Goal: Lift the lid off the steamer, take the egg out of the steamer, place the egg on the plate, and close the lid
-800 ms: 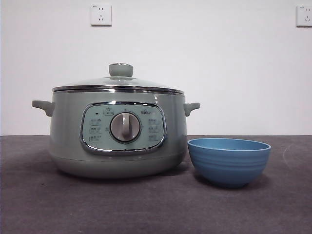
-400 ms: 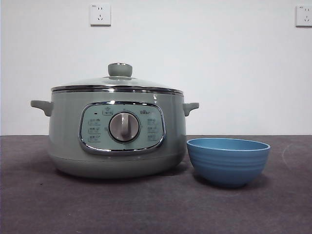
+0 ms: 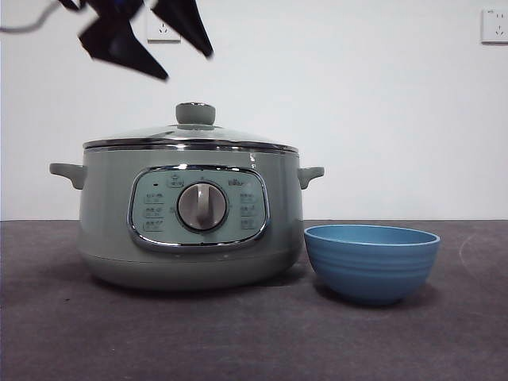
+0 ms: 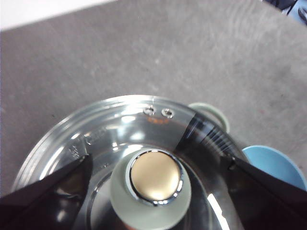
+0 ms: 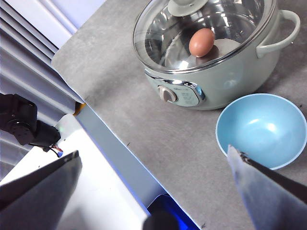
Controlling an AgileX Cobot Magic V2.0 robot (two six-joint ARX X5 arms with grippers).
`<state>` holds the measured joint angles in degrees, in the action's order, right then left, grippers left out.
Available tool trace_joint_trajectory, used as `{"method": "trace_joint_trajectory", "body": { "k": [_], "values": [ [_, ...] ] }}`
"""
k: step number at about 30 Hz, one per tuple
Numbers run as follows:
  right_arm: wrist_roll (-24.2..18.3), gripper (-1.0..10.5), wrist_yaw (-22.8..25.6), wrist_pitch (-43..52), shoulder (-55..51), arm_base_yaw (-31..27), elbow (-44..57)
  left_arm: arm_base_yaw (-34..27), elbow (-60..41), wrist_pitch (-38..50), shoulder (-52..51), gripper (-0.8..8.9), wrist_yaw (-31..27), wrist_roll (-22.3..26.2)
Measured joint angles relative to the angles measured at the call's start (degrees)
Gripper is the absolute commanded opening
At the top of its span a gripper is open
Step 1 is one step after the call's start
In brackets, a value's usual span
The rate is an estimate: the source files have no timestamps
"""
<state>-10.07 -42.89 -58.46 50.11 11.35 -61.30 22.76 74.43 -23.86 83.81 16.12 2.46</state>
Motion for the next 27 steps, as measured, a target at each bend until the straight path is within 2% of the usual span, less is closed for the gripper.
{"method": "trace_joint_trajectory", "body": {
  "k": [12,27],
  "values": [
    [0.0,5.4,0.0,0.0,0.1,0.0,0.0,1.0,0.0,1.5,5.6,4.48,-0.9,0.1],
    [0.0,5.4,1.4,0.0,0.1,0.0,0.0,1.7,0.0,0.2,5.8,4.45,-1.0,0.1]
  ]
}}
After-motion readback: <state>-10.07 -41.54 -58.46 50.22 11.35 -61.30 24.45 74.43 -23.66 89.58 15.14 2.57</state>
